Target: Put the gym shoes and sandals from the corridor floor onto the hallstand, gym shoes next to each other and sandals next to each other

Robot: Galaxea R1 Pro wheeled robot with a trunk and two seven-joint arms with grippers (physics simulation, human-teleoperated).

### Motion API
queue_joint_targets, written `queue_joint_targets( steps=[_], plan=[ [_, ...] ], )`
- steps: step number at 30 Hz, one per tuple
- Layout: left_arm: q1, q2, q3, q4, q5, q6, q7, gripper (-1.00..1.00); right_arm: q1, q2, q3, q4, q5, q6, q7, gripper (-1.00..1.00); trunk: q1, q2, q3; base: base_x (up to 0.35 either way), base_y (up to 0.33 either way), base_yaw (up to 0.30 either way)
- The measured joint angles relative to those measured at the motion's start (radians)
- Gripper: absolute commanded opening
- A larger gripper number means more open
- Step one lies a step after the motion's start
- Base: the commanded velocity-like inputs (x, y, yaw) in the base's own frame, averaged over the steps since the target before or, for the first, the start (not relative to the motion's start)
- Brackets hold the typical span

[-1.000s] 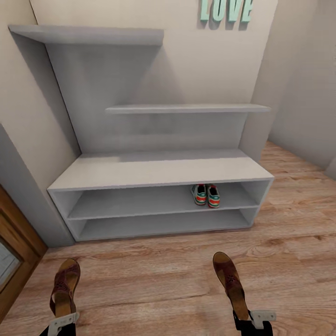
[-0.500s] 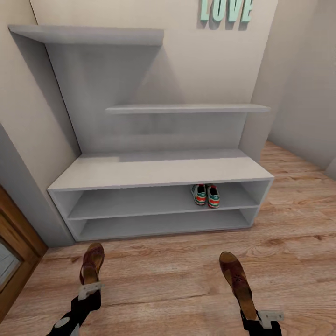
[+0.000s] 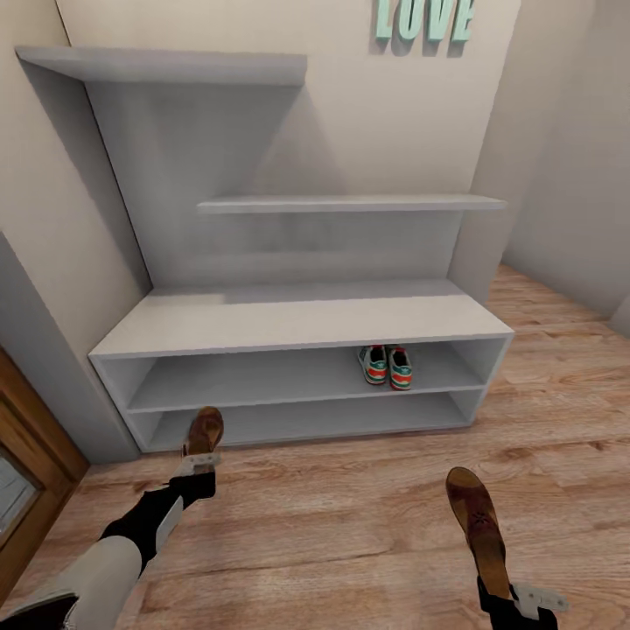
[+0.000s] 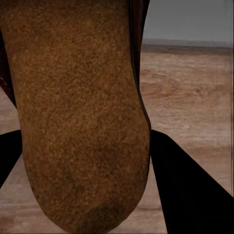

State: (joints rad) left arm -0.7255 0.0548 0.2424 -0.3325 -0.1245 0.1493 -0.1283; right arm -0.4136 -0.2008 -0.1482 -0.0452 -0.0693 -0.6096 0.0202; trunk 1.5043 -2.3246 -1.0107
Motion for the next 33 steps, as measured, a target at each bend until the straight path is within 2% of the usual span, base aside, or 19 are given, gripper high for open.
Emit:
queue_joint_targets(
  steps=[2,6,10,14,17,20,23,24,25,33],
  plan=[
    [-0.032,-0.019,-0.009,0.0,-0.028,0.034,0.014,-1.0,0.0,-0.001,-0.003,-0.001,-0.01,0.0,0.0,-1.0,0.0,0.0,0.0,0.0,0.0,0.0],
    [-0.085,-0.052,-0.014,-0.001,-0.07,0.075,0.098,-1.0,0.0,-0.002,-0.003,-0.002,-0.017,0.0,0.001,-1.0,0.0,0.0,0.0,0.0,0.0,0.0],
    [-0.122,-0.068,-0.014,0.001,-0.081,0.103,0.183,-1.0,0.0,-0.001,-0.003,-0.004,-0.019,0.0,0.002,-1.0,0.0,0.0,0.0,0.0,0.0,0.0],
    [-0.142,-0.071,-0.015,0.0,-0.084,0.125,0.21,-1.0,0.0,0.001,-0.003,-0.004,-0.019,0.0,0.002,-1.0,0.0,0.0,0.0,0.0,0.0,0.0],
    [-0.147,-0.067,-0.015,-0.007,-0.084,0.135,0.215,-1.0,0.0,0.002,-0.003,-0.005,-0.02,0.0,0.002,-1.0,0.0,0.0,0.0,0.0,0.0,0.0],
    [-0.147,-0.063,-0.015,-0.049,-0.085,0.148,0.213,-1.0,0.0,0.006,-0.001,-0.005,-0.019,0.0,0.002,-1.0,0.0,0.0,0.0,0.0,0.0,0.0],
    [-0.151,-0.058,-0.015,-0.074,-0.085,0.192,0.173,-1.0,0.0,0.007,-0.003,-0.005,-0.02,0.0,0.002,-1.0,0.011,-0.021,-0.013,0.0,0.0,0.0],
    [-0.154,-0.057,-0.017,-0.093,-0.084,0.219,0.134,-1.0,0.0,0.007,-0.003,-0.005,-0.02,0.0,0.002,-1.0,0.015,-0.028,-0.017,0.0,0.0,0.0],
    [-0.155,-0.056,-0.017,-0.105,-0.089,0.239,0.12,-1.0,0.0,0.006,-0.004,-0.005,-0.02,0.0,0.002,-1.0,0.019,-0.035,-0.022,0.0,0.0,0.0],
    [-0.156,-0.056,-0.017,-0.127,-0.093,0.274,0.108,-1.0,0.0,0.006,-0.003,-0.005,-0.02,0.0,0.002,-1.0,0.05,-0.091,-0.059,0.0,0.0,0.0]
  ],
)
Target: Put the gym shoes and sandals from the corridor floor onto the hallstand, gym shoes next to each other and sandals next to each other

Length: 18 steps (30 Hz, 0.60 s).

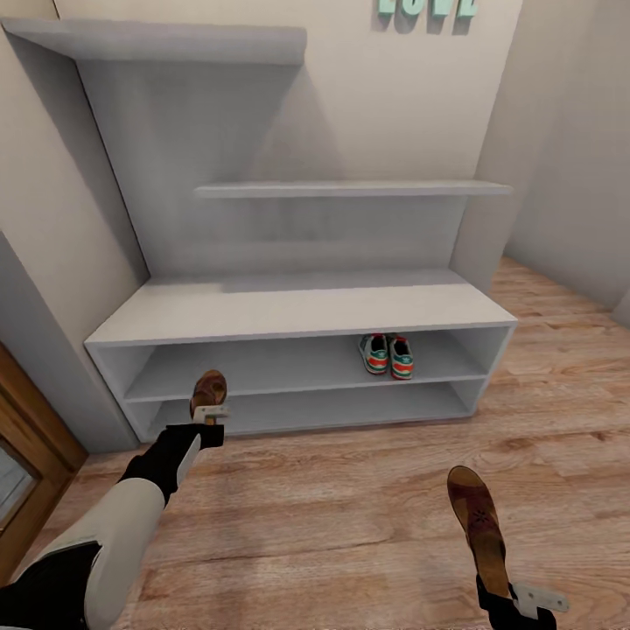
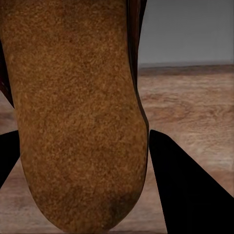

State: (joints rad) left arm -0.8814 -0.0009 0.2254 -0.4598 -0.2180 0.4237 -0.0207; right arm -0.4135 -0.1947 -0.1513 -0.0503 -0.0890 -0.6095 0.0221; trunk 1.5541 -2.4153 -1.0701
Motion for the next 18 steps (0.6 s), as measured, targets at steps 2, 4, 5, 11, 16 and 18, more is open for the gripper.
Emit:
queue_joint_targets(
  steps=[2,4,5,11,16,18],
  plan=[
    [0.0,0.0,0.0,-0.001,-0.001,0.002,0.0,-1.0,0.0,0.0,0.0,-0.001,0.0,0.0,0.0,-1.0,0.0,0.0,-0.002,0.0,0.0,0.0],
    [0.0,0.0,-0.001,-0.002,0.0,0.002,-0.001,-1.0,0.0,0.0,0.0,-0.001,0.0,0.0,0.0,-1.0,0.0,0.0,-0.003,0.0,0.0,0.0],
    [0.0,0.0,-0.001,-0.002,0.0,0.002,-0.001,-1.0,0.0,0.0,0.0,-0.001,0.0,0.0,0.0,-1.0,0.0,0.0,-0.003,0.0,0.0,0.0],
    [0.002,-0.002,-0.001,-0.002,0.0,0.0,0.0,-1.0,0.0,-0.003,-0.001,0.0,0.0,0.0,0.0,-1.0,0.0,0.0,-0.004,0.037,0.0,0.0],
    [0.001,0.0,-0.001,-0.002,-0.001,0.0,0.003,-1.0,0.0,-0.008,0.0,0.0,0.001,0.0,0.0,-1.0,-0.001,0.0,-0.004,0.308,0.0,0.0],
    [0.001,0.0,-0.001,-0.002,-0.001,0.0,0.003,-1.0,0.0,-0.008,0.0,0.0,0.0,0.0,0.0,-1.0,-0.001,0.0,-0.004,0.336,0.0,0.0]
  ],
)
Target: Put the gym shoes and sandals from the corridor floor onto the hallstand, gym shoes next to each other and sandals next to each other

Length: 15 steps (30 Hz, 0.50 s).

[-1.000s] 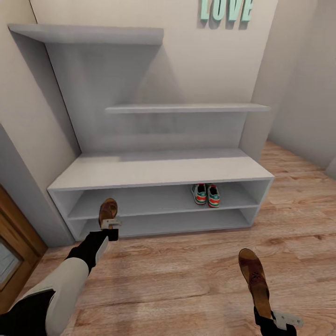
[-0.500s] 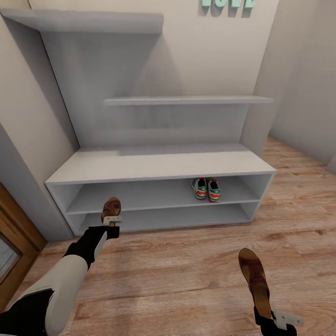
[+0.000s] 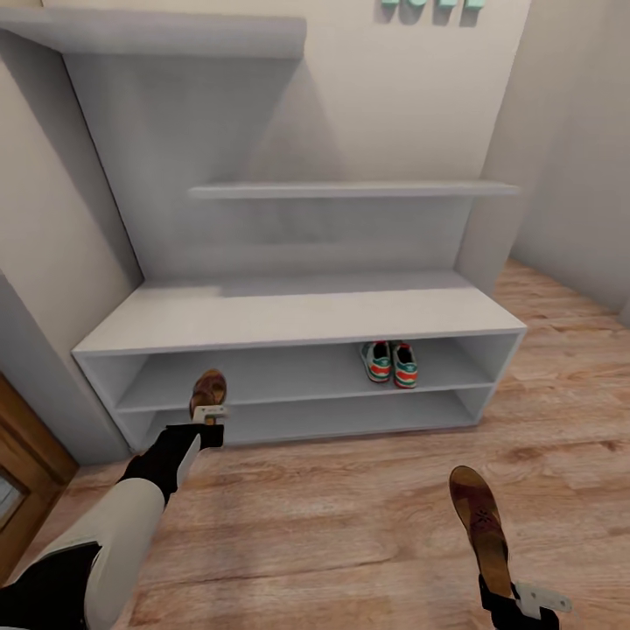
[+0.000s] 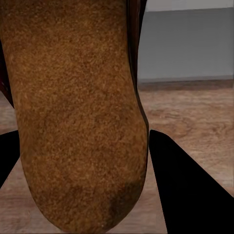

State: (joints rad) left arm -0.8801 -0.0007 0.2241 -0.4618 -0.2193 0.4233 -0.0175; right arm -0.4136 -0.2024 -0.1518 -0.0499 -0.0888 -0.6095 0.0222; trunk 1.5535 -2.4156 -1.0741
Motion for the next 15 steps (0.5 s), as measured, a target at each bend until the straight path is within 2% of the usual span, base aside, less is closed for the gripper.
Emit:
queue_joint_targets(
  steps=[12,15],
  plan=[
    [0.002,-0.001,0.0,0.0,0.0,-0.003,0.001,-1.0,0.0,0.0,0.001,0.0,0.0,0.0,0.0,-1.0,0.0,0.0,0.0,0.337,0.0,0.0],
    [0.003,-0.001,0.0,0.0,0.0,-0.003,0.001,-1.0,0.0,0.0,0.001,0.0,0.0,0.0,0.0,-1.0,0.0,0.0,0.0,0.225,0.0,0.0]
  ],
)
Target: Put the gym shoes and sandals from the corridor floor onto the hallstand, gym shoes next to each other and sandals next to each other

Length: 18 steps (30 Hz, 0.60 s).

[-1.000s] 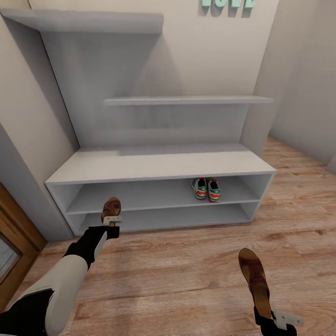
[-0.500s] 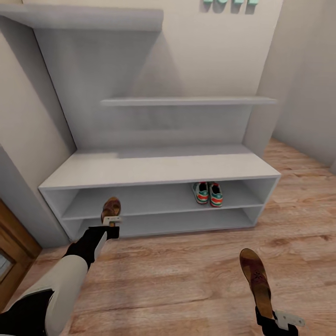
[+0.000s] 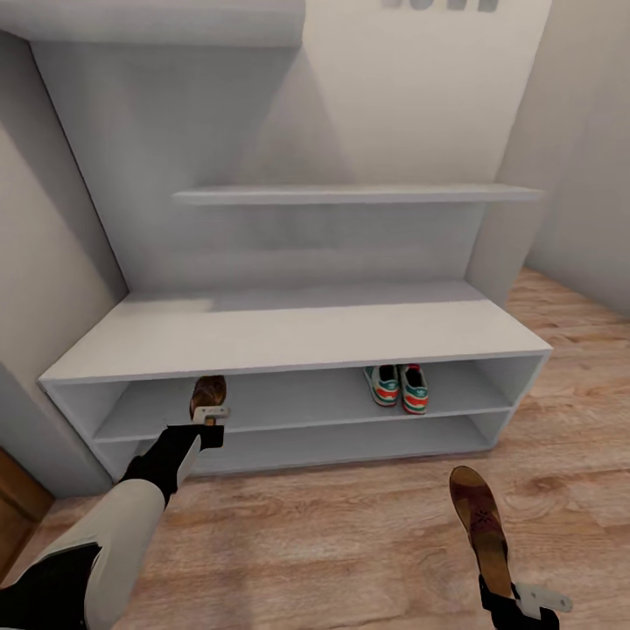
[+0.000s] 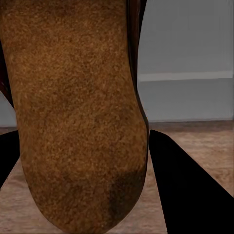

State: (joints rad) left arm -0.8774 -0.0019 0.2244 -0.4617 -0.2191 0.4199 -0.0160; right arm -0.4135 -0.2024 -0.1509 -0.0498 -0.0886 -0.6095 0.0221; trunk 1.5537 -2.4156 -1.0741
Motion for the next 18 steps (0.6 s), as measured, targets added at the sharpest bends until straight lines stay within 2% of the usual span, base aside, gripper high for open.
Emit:
queue_joint_targets(
  steps=[6,14,18],
  plan=[
    [0.003,0.001,0.0,0.0,0.0,-0.003,0.0,-1.0,0.0,0.0,-0.001,0.0,0.0,0.0,0.0,-1.0,0.0,0.0,0.0,0.071,0.0,0.0],
    [0.003,0.001,0.0,0.0,0.0,-0.004,0.0,-1.0,0.0,0.0,-0.001,0.0,0.0,0.0,0.0,-1.0,0.0,0.0,0.0,0.241,0.0,0.0],
    [0.003,0.001,0.0,0.0,0.0,-0.004,0.001,-1.0,0.0,0.0,-0.001,0.0,0.0,0.0,0.0,-1.0,0.0,0.0,0.0,0.085,0.0,0.0]
  ],
)
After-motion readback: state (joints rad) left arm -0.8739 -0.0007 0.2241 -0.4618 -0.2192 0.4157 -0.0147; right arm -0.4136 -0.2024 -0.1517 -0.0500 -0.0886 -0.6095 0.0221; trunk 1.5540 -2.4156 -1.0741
